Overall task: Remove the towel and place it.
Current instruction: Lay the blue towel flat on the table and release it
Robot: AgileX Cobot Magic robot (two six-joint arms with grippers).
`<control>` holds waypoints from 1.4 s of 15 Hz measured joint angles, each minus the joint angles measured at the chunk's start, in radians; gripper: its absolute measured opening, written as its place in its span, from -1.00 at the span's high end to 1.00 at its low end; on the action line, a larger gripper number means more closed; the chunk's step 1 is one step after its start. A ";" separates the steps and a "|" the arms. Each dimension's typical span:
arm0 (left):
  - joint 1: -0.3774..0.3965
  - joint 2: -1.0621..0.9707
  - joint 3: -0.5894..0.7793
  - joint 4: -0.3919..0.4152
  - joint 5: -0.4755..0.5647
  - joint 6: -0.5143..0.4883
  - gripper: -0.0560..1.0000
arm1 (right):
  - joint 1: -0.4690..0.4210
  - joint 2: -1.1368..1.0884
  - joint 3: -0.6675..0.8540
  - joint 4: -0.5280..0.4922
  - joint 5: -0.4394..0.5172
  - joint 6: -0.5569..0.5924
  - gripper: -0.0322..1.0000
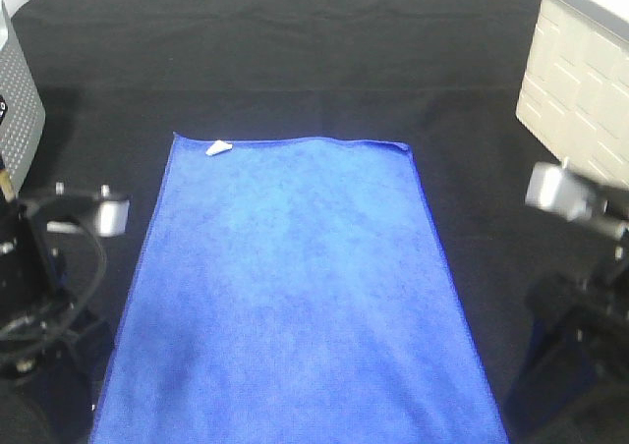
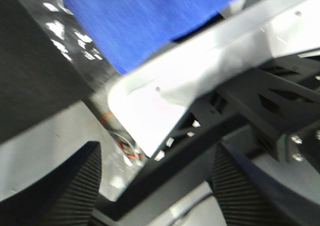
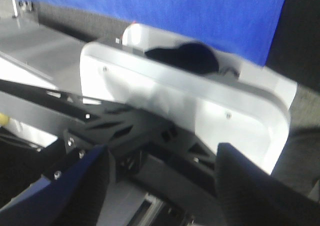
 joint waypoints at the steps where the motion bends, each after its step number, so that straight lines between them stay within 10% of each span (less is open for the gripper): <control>1: 0.000 -0.003 -0.027 0.031 0.000 -0.002 -0.23 | 0.000 -0.014 -0.039 -0.014 -0.003 0.010 -0.22; 7: 0.090 -0.003 -0.202 0.112 -0.030 -0.004 -0.23 | -0.019 0.054 -0.346 -0.267 -0.007 0.112 -0.22; 11: 0.243 0.005 -0.270 0.177 -0.088 -0.004 -0.23 | -0.247 0.202 -0.533 -0.120 -0.006 -0.031 -0.22; 21: 0.254 0.287 -0.595 0.189 -0.207 -0.004 -0.50 | -0.268 0.509 -0.807 -0.104 0.028 -0.212 -0.65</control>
